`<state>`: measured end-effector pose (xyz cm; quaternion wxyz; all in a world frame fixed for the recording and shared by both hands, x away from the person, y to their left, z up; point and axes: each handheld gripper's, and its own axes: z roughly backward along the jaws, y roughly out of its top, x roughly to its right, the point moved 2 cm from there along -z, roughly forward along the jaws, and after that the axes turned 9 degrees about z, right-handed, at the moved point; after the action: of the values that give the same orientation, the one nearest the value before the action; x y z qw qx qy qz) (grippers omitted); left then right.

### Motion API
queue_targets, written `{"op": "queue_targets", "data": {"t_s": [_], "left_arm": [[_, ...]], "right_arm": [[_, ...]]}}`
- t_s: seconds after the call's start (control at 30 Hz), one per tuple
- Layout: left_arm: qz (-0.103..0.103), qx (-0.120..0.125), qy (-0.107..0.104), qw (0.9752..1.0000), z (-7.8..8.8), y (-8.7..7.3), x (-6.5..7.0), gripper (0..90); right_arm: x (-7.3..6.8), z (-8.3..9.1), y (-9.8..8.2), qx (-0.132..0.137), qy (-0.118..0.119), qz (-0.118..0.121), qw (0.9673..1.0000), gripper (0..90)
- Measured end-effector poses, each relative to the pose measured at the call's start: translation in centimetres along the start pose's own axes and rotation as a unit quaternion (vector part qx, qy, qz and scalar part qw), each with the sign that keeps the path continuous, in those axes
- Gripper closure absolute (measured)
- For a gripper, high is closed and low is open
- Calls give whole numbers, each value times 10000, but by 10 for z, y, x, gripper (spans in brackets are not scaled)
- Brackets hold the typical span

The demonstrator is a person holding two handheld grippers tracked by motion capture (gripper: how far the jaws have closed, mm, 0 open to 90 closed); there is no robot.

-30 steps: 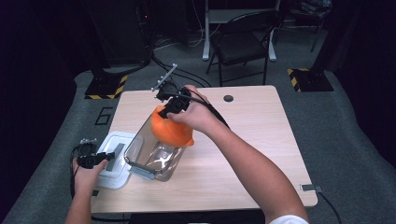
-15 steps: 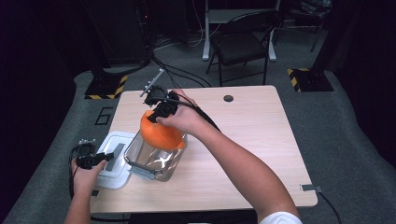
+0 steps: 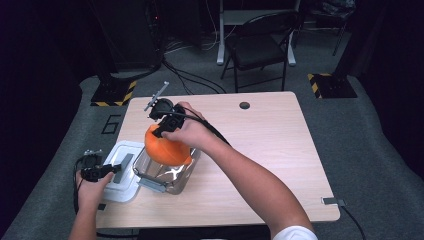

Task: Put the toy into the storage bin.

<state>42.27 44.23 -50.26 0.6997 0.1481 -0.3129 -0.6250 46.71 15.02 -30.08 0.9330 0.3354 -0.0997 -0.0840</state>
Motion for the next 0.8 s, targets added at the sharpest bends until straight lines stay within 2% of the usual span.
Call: {"op": "queue_targets", "data": {"t_s": [0.63,0.67,0.8], "left_arm": [[-43,-15,-19,10000,-1,0,-1,527],[-44,-27,-19,10000,-1,0,-1,527],[-56,-14,-30,10000,-1,0,-1,527]], "right_arm": [[-13,-20,6,74,111,156,9998,714],[-14,-21,6,63,124,110,9998,714],[-16,-25,7,84,130,200,9997,714]]}}
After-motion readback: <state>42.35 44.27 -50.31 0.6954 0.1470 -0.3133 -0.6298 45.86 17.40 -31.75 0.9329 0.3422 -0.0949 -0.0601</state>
